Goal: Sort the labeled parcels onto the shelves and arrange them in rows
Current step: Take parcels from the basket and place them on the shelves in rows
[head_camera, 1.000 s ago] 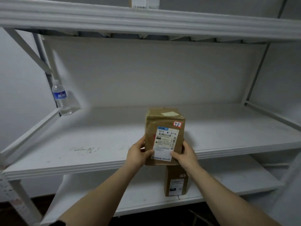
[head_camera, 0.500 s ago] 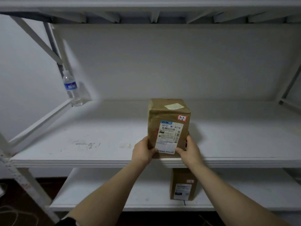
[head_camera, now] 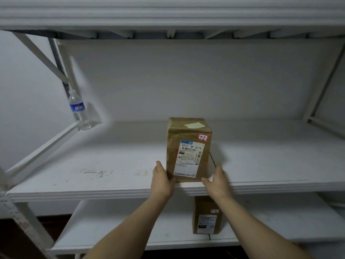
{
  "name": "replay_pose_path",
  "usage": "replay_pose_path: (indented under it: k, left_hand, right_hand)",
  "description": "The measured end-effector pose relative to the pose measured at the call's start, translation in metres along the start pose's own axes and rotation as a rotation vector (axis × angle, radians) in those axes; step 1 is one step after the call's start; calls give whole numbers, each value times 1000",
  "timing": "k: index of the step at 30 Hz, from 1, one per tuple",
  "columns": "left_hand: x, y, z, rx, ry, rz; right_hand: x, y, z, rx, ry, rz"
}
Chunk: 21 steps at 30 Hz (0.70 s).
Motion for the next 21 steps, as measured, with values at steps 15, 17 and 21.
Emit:
replay_pose_path:
  k: [15,17,21]
  left_hand:
    - [-29,169,-5,-643,-258,-458]
    - [-38,206,3,-722,-369,-565]
    - [-50,297,22,-902,-470,-737]
  right_hand:
    - [49,246,81,-346,-140,455]
    - [59,293,84,-386,-151,538]
    - [90,401,101,-493,-165,702]
Point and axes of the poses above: each hand's wrist, its own y-axis away from the middle knuckle, its own x-axis out of the back of the hand, z = x × y, the point moved 4 cm from there along -y, towards the middle knuckle, and after that the axes turned 7 degrees about -y, right-handed, at the moved point
